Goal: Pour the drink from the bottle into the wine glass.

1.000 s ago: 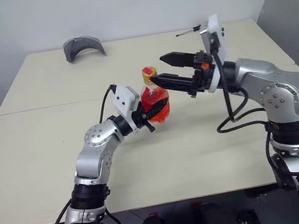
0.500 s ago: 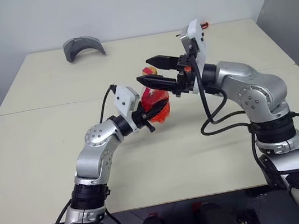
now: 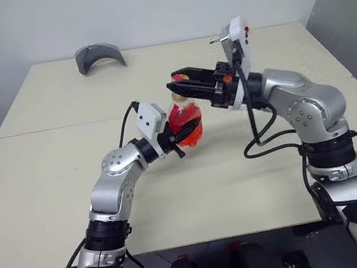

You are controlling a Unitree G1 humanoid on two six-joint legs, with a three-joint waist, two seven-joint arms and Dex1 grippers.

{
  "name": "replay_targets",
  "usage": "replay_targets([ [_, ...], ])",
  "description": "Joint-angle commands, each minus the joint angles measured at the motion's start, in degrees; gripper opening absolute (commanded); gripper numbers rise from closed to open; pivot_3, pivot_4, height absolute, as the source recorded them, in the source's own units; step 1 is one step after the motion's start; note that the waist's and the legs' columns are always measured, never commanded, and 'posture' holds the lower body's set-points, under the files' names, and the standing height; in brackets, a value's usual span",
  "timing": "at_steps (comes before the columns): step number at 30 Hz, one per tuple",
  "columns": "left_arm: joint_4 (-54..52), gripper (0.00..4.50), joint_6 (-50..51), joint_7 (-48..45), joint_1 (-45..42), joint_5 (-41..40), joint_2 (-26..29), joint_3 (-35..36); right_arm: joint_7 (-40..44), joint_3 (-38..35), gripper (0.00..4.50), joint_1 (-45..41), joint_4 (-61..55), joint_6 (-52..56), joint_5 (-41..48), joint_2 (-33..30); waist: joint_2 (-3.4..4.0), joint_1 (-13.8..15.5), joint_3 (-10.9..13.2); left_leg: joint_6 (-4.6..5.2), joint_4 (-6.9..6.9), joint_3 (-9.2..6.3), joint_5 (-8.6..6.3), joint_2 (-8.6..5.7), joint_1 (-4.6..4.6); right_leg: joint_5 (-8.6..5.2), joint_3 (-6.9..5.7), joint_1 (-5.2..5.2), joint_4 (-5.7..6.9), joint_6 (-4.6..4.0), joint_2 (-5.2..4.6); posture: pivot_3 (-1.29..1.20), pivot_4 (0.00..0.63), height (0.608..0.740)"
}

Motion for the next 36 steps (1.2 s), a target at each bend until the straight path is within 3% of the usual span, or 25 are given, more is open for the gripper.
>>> replay_targets([
  [1, -8.2, 0.98, 1.2, -3.1, 3.1, -2.6, 2.2, -0.5, 6.6, -1.5, 1.2, -2.9, -1.3, -0.1, 2.2, -4.0, 0.0, -0.1, 0.0, 0.03, -0.01, 0.0, -0.02, 0.0, 0.0, 0.0, 0.0, 0.0, -0.02, 0.0, 0.0, 0.0, 0.15, 0.74],
  [6, -13.0, 0.98, 3.1, -4.7, 7.7, -4.2, 5.2, 0.3, 6.3, -2.6, 1.2, 0.1, -2.8, -1.3, -0.7, -9.7, 0.0, 0.0, 0.0, 0.16, 0.0, -0.02, -0.09, 0.0, -0.03, 0.0, -0.01, -0.01, -0.02, 0.0, 0.0, 0.0, 0.15, 0.74],
  [9, -15.2, 0.98, 4.0, -4.2, 9.9, -4.9, 6.1, 1.1, -1.1, -6.2, 1.2, 8.5, -7.8, -1.6, -4.3, -12.4, -0.09, 0.5, -0.1, 0.17, 0.02, -0.11, -0.09, 0.01, -0.02, 0.0, -0.1, 0.08, -0.05, 0.0, 0.0, 0.0, 0.15, 0.74],
  [11, -16.4, 0.98, 5.1, -2.2, 11.0, -5.3, 5.2, 1.2, -8.4, -8.4, 1.2, 19.9, -14.5, -0.4, -8.4, -13.6, -0.11, 1.1, -0.1, 0.17, 0.05, -0.07, -0.09, -0.01, -0.08, 0.0, -0.07, 0.07, -0.06, 0.01, -0.03, 0.0, 0.15, 0.74],
  [15, -18.1, 0.98, 5.1, -1.2, 12.4, -4.8, 4.2, -0.3, -20.5, -10.3, 1.2, 37.3, -24.2, 1.0, -15.4, -12.1, -0.1, 1.7, -0.1, 0.13, 0.06, -0.02, -0.08, -0.01, -0.29, 0.01, -0.01, -0.13, -0.04, 0.02, -0.03, 0.0, 0.15, 0.74],
  [20, -16.1, 0.98, 4.8, -0.9, 10.4, -4.5, 2.5, -1.2, -33.8, -11.1, 1.2, 47.5, -27.0, -1.5, -22.6, -4.1, -0.08, 1.2, -0.1, 0.0, 0.13, 0.19, 0.02, 0.01, -0.29, 0.02, 0.21, -0.44, 0.42, 0.06, 0.02, 0.0, 0.15, 0.74],
  [28, -11.2, 0.98, 3.8, -1.7, 5.1, -3.9, 0.0, -2.7, -43.9, -10.3, 1.2, 42.9, -18.8, -6.4, -25.2, 11.5, -0.06, 0.7, -0.1, -0.09, 0.1, 0.22, 0.08, 0.03, -0.22, 0.01, 0.23, -0.43, 0.46, 0.05, 0.11, 0.0, 0.15, 0.74],
  [36, -12.3, 0.98, 4.3, -1.1, 6.2, -3.9, 0.2, -2.2, -44.2, -9.7, 1.2, 42.8, -11.5, -6.9, -26.9, 12.7, -0.06, 0.3, -0.1, -0.08, 0.09, 0.21, 0.08, 0.01, -0.26, 0.01, 0.22, -0.43, 0.41, 0.04, 0.07, 0.0, 0.15, 0.74],
])
